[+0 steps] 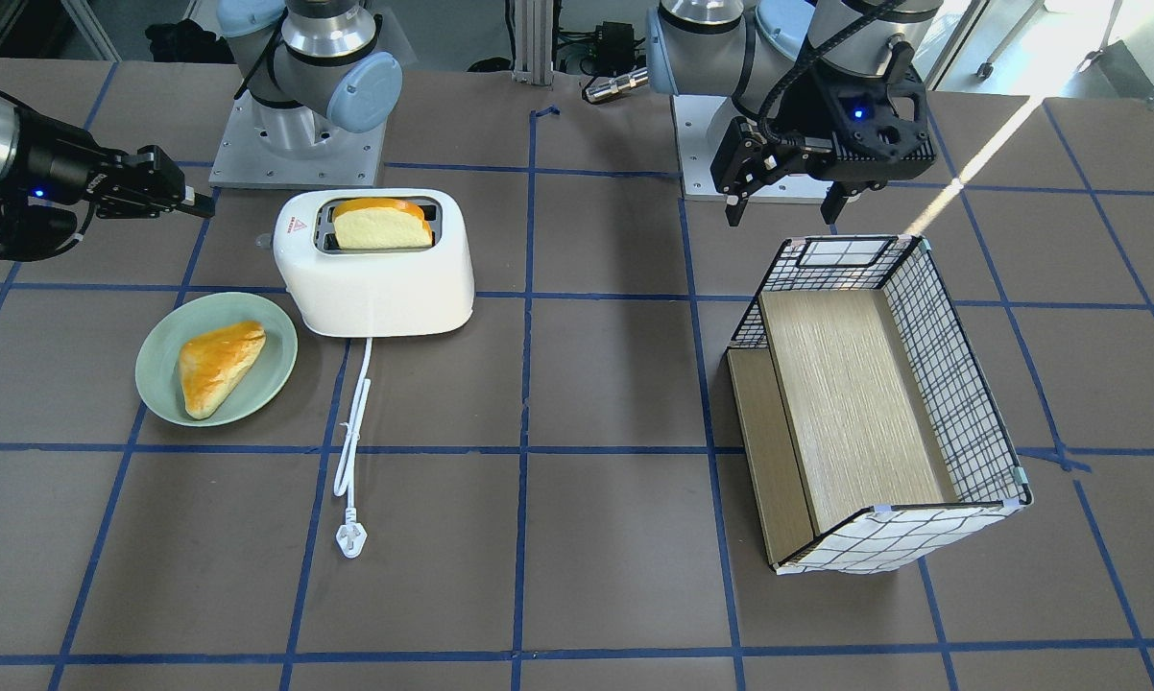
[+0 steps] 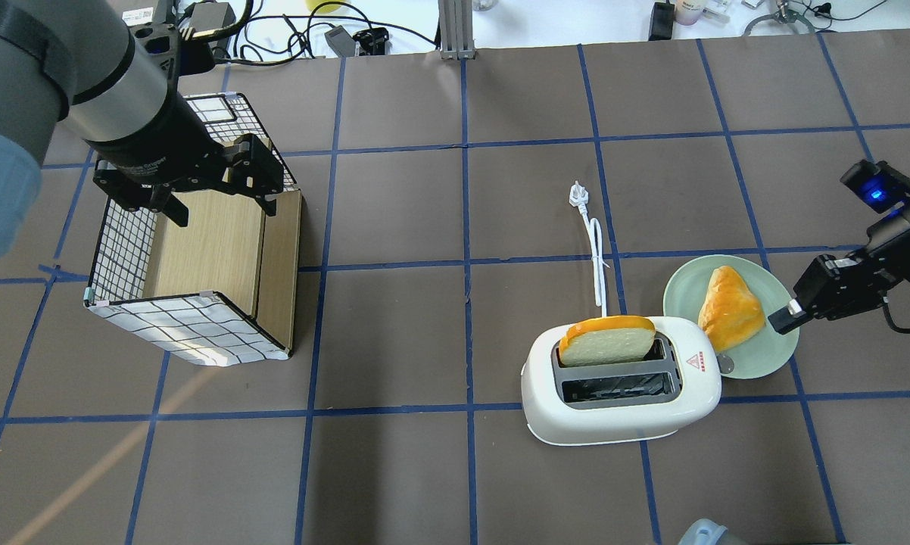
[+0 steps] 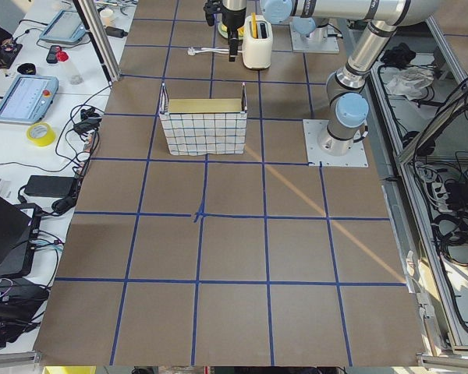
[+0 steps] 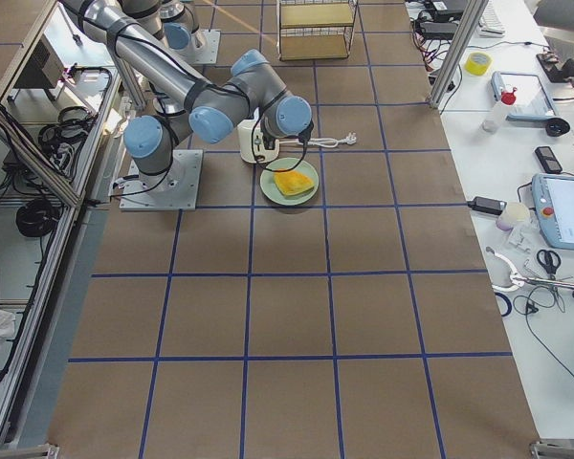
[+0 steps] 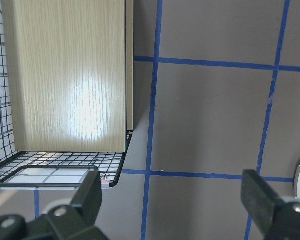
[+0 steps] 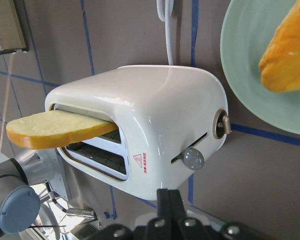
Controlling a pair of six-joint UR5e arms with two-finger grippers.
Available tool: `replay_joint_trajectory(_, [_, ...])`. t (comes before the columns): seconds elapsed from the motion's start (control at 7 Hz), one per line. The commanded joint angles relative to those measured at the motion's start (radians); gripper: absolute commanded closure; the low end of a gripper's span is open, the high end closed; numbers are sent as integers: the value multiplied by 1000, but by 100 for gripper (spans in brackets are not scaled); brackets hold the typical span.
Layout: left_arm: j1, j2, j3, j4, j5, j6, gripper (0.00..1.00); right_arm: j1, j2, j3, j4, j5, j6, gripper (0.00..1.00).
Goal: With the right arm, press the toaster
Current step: 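Push the toaster lever down with the right gripper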
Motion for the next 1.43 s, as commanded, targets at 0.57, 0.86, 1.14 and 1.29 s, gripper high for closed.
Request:
replay_joint_trajectory(0.57, [0,0,0,0,0,0,0,-4,65,134,-82,14,-42,100])
replay_joint_trajectory(0.86, [0,0,1,0,0,0,0,-4,91,155,-127,7,-40,100])
replay_joint_trajectory(1.14, [0,0,0,0,0,0,0,-4,96,166,-142,7,-39,100])
replay_joint_trajectory(1.29, [0,0,0,0,0,0,0,-4,97,169,-144,10,-39,100])
